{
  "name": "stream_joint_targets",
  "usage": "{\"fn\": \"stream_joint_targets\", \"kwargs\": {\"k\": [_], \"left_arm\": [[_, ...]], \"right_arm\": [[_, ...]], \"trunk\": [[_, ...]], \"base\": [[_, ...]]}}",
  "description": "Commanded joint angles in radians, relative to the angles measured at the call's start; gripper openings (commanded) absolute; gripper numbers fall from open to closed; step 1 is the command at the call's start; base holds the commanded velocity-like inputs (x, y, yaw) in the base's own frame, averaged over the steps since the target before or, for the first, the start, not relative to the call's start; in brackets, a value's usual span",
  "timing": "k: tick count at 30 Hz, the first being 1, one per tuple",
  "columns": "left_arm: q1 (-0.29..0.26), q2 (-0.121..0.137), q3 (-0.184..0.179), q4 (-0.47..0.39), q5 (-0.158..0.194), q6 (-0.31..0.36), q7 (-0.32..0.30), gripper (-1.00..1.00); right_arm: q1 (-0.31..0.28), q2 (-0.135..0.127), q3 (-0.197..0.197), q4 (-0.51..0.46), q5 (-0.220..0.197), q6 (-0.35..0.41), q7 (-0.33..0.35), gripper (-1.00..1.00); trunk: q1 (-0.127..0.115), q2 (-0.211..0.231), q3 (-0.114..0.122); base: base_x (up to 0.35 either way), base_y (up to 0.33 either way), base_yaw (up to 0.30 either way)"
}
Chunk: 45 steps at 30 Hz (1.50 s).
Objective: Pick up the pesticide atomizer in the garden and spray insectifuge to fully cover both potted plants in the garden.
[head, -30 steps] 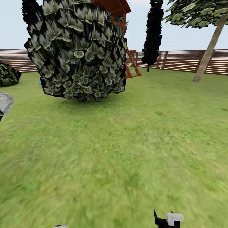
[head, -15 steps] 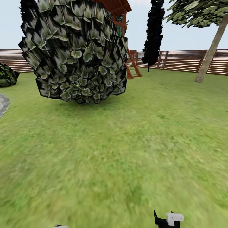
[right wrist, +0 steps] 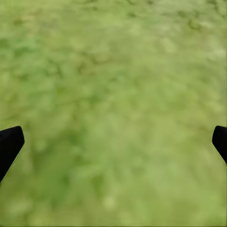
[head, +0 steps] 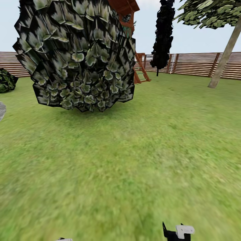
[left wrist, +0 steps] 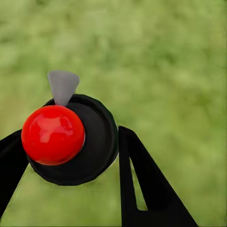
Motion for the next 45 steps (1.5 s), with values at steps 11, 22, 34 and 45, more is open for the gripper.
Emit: {"fn": "stream_joint_targets", "kwargs": {"k": [11, 22, 34, 45], "left_arm": [[0.0, 0.0, 0.01, 0.0, 0.0, -0.001, -0.008, -1.0], [0.0, 0.0, 0.01, 0.0, 0.001, -0.001, -0.008, -1.0], [0.0, 0.002, 0.01, 0.0, 0.001, -0.001, -0.008, -1.0], [0.0, 0.003, 0.011, 0.0, 0.002, -0.002, -0.007, -1.0]], "right_arm": [[-0.001, 0.0, -0.008, 0.001, 0.009, -0.003, 0.0, 1.0], [-0.001, 0.0, -0.008, 0.001, 0.009, -0.003, 0.0, 1.0], [-0.001, 0.004, -0.008, 0.001, 0.007, -0.003, -0.004, 1.0], [-0.001, 0.006, -0.009, 0.001, 0.006, -0.003, -0.004, 1.0]], "trunk": [[0.0, 0.0, -0.001], [0.0, 0.0, -0.001], [0.0, 0.0, -0.003], [0.0, 0.0, -0.01]], "base": [[0.338, 0.0, 0.0], [0.338, 0.0, 0.0], [0.338, 0.0, 0.128], [0.338, 0.0, 0.269]]}}
